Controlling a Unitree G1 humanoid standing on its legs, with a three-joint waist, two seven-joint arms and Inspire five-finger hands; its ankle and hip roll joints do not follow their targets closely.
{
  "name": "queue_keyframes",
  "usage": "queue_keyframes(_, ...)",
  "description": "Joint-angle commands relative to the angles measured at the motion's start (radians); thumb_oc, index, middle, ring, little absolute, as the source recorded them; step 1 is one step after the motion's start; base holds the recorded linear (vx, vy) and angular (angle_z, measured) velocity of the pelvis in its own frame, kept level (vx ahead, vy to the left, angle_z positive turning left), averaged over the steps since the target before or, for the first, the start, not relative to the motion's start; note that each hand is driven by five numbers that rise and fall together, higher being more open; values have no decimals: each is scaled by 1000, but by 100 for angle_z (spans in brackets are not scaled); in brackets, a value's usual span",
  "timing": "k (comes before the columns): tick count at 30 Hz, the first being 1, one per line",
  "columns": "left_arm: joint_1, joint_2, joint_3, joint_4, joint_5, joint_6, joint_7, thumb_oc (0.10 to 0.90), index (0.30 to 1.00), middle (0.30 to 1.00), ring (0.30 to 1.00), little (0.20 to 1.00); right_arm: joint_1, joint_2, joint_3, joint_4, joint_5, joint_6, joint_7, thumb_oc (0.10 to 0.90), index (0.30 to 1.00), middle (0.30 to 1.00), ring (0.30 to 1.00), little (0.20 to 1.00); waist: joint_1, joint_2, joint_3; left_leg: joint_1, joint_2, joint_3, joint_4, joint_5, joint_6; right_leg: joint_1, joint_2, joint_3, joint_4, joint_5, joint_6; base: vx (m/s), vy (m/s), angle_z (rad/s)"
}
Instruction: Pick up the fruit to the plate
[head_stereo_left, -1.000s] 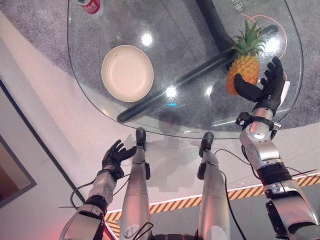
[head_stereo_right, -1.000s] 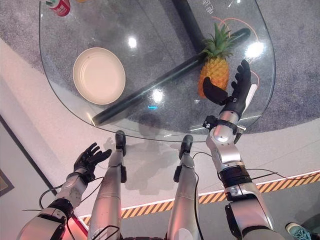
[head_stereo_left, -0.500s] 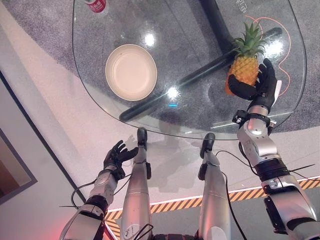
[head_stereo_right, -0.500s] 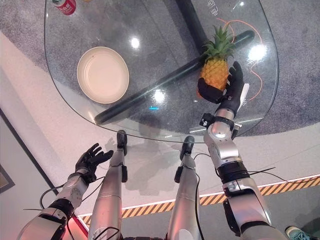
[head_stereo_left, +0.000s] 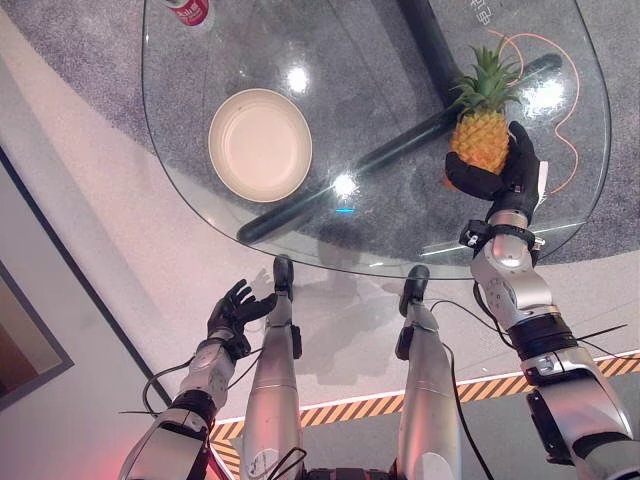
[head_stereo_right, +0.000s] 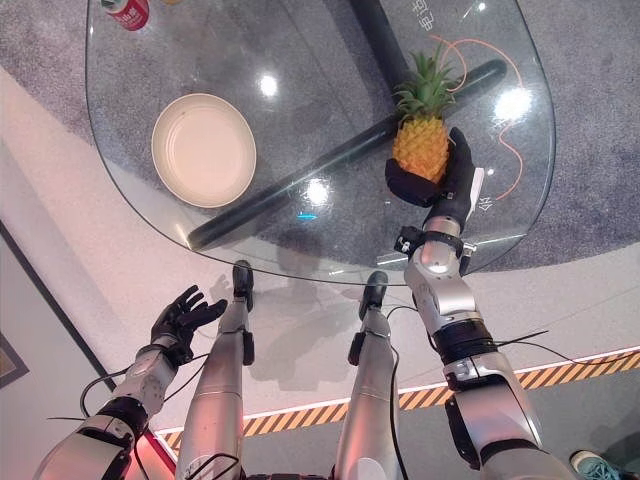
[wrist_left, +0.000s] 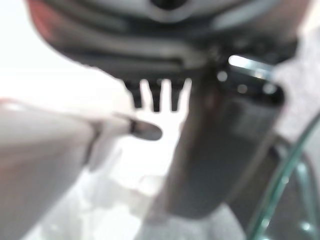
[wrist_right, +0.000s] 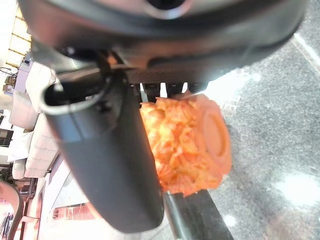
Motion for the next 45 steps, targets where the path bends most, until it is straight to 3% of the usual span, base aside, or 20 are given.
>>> queue_keyframes(1,59,18,8,13,10,-18,26,800,900,900,900,900,42,-32,-23,-15,6,-4,-12,100,300,300,300,200,1,6,-10,-10,-12,14,82,-61,55,-8,22,-57,-29,36,-64,0,0,0)
queue_keyframes(14,56,14,35,6,-66,-55,63,800,900,900,900,900,37,-32,-27,-19,-10,-10,-27,100,300,300,300,200,2,6,-10,-6,-10,13,84,-62,55,-6,21,-56,-20,31,-64,0,0,0)
queue_keyframes(24,29,50,192,-56,-262,-208,223,800,900,900,900,900,68,-26,-34,-52,-71,-45,-67,100,300,300,300,200,5,4,-10,8,-16,3,73,-61,51,8,21,-59,-21,19,-67,0,0,0)
queue_keyframes(30,-23,95,266,-108,-286,-301,319,800,900,900,900,900,68,-29,-34,-88,-106,-53,-97,100,300,300,300,200,5,-2,-10,11,-13,1,67,-60,46,10,21,-59,-16,12,-68,0,0,0)
queue_keyframes(38,-68,132,303,-233,-205,-442,456,800,900,900,900,900,88,-28,-45,-159,-155,-54,-123,100,300,300,300,200,5,-11,-10,15,-11,1,61,-60,43,17,21,-62,-22,10,-69,0,0,0)
queue_keyframes(45,-82,118,313,-499,-2,-547,582,800,900,900,900,900,126,4,-81,-279,-258,-76,-151,100,300,300,300,200,12,-20,-10,16,-12,-5,50,-63,45,25,23,-68,-32,12,-65,-5,-35,1)
